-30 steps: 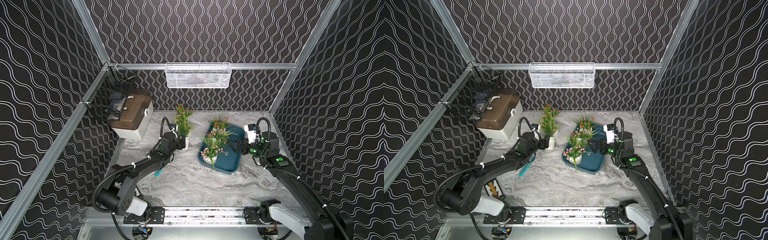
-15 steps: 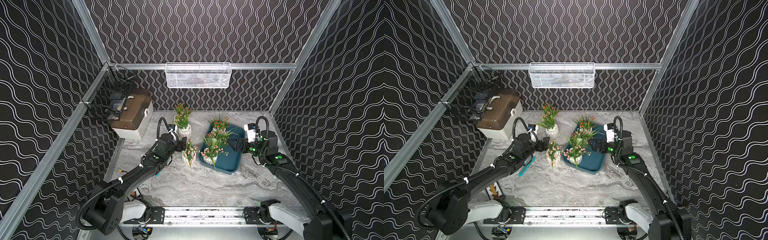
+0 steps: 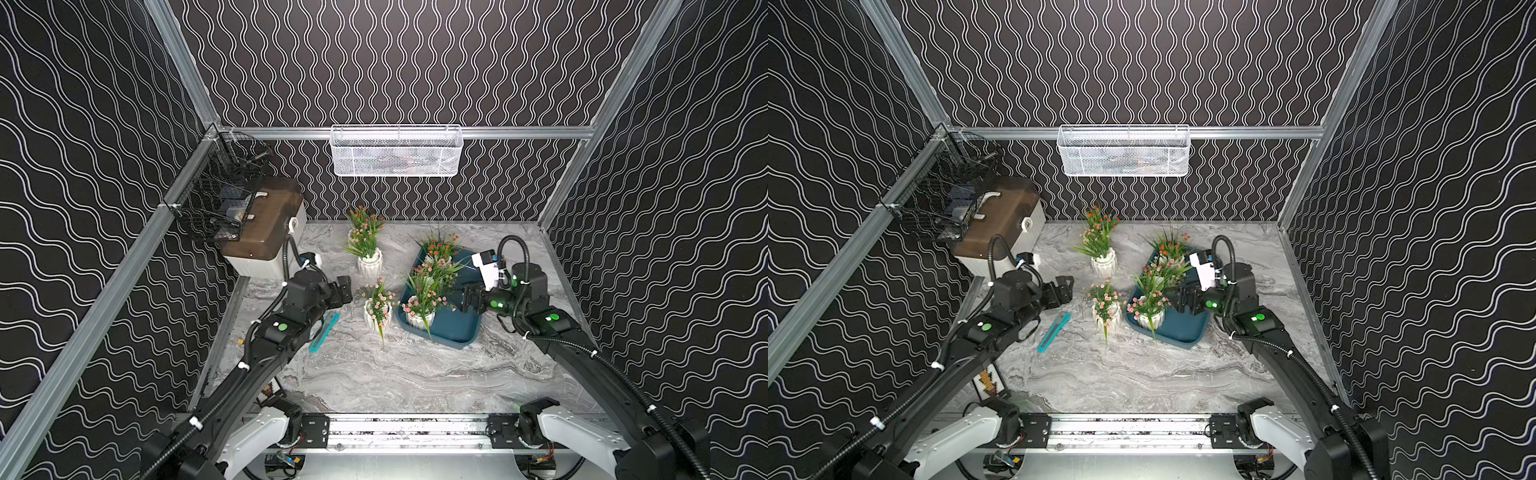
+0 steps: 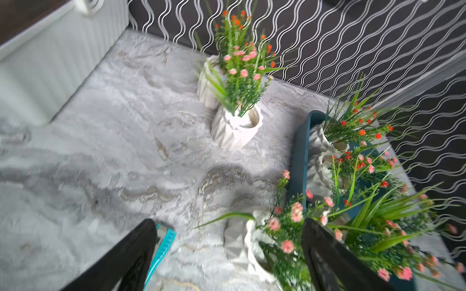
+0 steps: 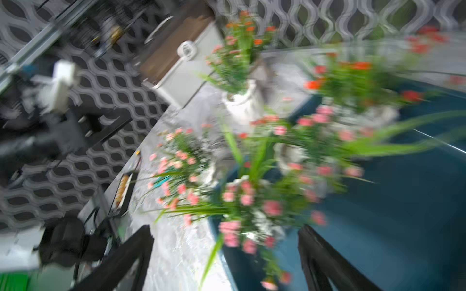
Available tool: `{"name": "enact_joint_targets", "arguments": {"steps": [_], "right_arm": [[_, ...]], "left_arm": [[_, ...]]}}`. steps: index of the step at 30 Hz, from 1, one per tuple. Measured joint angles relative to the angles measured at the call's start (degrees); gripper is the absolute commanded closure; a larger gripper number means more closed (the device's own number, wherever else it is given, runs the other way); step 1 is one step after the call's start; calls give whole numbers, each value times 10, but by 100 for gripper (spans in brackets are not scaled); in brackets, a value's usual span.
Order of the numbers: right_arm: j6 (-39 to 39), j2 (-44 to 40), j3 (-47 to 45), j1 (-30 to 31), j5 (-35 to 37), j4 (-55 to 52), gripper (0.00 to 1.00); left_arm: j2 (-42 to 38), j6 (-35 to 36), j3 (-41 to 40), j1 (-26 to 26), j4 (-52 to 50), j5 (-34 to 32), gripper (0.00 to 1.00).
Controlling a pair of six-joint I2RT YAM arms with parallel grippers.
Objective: Put the potted gypsophila into the storage box
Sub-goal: Pick up the baby's breath potted plant from the center of the board.
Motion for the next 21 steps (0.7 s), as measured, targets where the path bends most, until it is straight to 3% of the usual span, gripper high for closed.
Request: {"name": "enact_joint_targets", "arguments": {"steps": [10,17,21], "right_arm": [[-108,102,92,247,69,-94,11],[-103,192,128,332,153,-130,10],[-79,244,153,343,188,-139,11]], "left_arm": [[-27,-46,-44,161,-19,265,8],[-19,-26,-28,172,-38,331,5],[-1,-6,-17,172,-51,349,5]]}}
